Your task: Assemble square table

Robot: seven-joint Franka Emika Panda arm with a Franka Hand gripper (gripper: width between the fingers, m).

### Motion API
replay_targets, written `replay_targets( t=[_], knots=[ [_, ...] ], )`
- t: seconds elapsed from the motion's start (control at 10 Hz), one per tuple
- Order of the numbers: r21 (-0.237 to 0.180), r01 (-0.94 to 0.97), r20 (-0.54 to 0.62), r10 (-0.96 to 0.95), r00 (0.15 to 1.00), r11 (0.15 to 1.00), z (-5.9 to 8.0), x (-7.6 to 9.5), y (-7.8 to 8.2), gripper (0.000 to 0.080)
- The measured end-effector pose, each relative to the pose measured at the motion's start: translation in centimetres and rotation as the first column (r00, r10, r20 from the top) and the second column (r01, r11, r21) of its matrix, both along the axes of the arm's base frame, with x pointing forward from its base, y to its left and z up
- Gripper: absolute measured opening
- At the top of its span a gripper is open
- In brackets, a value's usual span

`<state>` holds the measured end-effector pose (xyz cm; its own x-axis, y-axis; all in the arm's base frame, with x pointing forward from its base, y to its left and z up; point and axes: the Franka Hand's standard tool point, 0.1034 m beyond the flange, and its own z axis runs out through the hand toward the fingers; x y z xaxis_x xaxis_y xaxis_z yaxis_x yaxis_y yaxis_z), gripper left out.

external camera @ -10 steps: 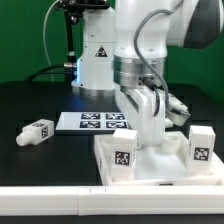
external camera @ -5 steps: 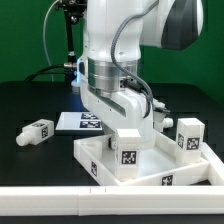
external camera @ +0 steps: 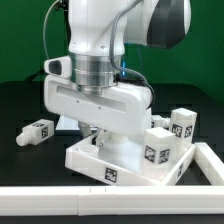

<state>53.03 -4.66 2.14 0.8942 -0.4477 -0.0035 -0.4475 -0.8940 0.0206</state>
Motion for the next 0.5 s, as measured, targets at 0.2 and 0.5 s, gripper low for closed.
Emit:
replay_targets(
  t=[0.2,0.5],
  knots=[
    [0.006,-0.127,0.000,0.127,0.992,0.992,-0.19,0.19,-0.24,0.0057],
    [0.000,-0.349,-0.016,0.349,0.937,0.937,-0.16,0.22,-0.60,0.0057]
  ],
)
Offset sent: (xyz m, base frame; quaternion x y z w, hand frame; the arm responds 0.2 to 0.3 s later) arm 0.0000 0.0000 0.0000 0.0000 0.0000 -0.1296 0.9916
